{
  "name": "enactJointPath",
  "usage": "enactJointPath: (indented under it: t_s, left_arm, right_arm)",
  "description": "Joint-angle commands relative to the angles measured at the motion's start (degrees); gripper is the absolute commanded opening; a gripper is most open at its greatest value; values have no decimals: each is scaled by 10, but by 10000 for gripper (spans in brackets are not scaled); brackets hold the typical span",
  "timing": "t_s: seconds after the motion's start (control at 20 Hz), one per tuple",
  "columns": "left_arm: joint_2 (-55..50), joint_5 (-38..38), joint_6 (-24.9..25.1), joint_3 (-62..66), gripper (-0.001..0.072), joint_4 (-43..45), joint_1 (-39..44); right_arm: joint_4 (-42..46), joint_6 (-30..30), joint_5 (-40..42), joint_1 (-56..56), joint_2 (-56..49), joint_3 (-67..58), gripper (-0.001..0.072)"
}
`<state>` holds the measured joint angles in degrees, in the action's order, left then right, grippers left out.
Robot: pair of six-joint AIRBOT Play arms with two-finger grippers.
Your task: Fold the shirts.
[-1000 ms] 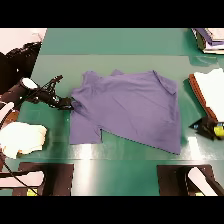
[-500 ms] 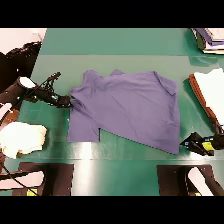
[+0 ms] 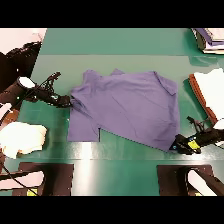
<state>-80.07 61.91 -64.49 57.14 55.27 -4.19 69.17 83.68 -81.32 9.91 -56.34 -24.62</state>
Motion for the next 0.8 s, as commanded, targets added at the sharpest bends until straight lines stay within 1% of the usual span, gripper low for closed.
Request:
enactJointPath:
  t_s: [0.0,0.05,0.2,0.3,0.4,0.55,0.65,0.75]
  left_arm:
    - [6,0,0,1,25,1,0]
    - [16,-3,0,4,25,5,0]
    - [69,-2,-6,41,25,34,0]
    - [112,12,-24,91,26,42,0]
    - [152,32,-47,167,25,41,0]
    - [210,35,-87,315,25,40,0]
    - [240,33,-94,431,25,37,0]
    - [257,28,-106,551,25,37,0]
  right_arm:
    - [-16,9,47,-49,-13,1,129]
    - [-16,9,56,-52,1,0,19]
    - [-16,9,68,-51,65,-38,19]
    - [-18,10,79,-52,112,-109,19]
    - [-21,20,118,-51,151,-210,19]
    - [-20,24,202,-51,185,-393,19]
    - [-14,21,246,-51,193,-509,19]
    - [-12,2,273,-51,191,-611,19]
